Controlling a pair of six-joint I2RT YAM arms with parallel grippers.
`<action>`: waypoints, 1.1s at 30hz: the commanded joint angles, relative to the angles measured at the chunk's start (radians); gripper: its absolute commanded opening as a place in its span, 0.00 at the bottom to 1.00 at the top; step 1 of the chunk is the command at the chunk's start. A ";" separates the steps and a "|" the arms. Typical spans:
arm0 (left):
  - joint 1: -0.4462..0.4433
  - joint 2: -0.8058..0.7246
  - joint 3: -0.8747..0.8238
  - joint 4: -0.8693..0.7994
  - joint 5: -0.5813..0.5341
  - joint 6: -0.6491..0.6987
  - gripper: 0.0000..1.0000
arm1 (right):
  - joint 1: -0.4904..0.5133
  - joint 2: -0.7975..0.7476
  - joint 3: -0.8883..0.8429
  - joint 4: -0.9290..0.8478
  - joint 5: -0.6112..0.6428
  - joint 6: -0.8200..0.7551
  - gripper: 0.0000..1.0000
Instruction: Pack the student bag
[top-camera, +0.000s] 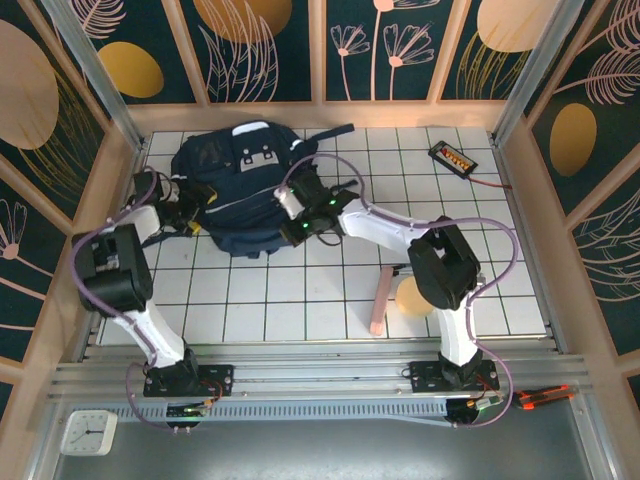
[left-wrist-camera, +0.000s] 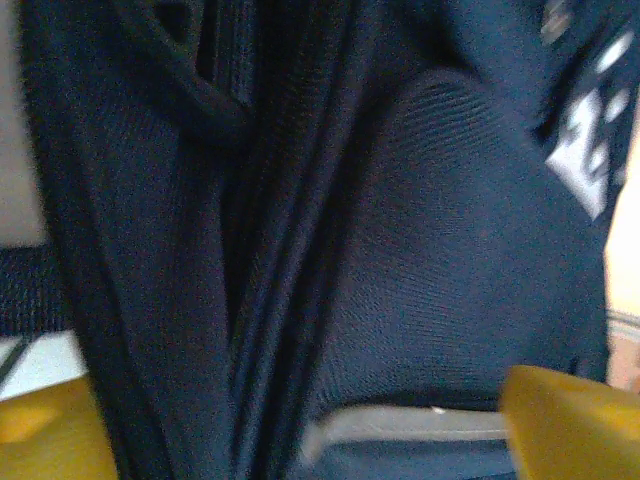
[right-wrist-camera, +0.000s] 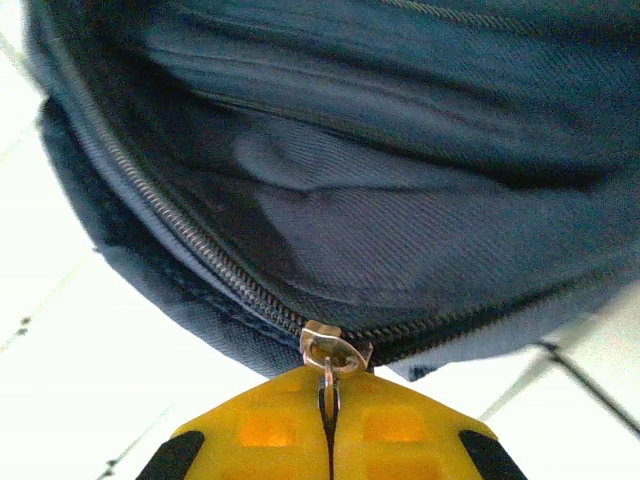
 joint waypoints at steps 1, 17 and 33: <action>-0.014 -0.270 -0.181 0.014 -0.033 -0.038 0.99 | 0.031 0.021 0.081 0.014 -0.114 0.100 0.00; -0.269 -0.186 -0.437 0.512 -0.011 -0.519 0.99 | 0.109 0.100 0.223 -0.042 -0.155 0.085 0.00; -0.162 -0.120 -0.310 0.277 -0.066 -0.242 0.00 | -0.093 0.089 0.192 -0.238 0.007 -0.052 0.00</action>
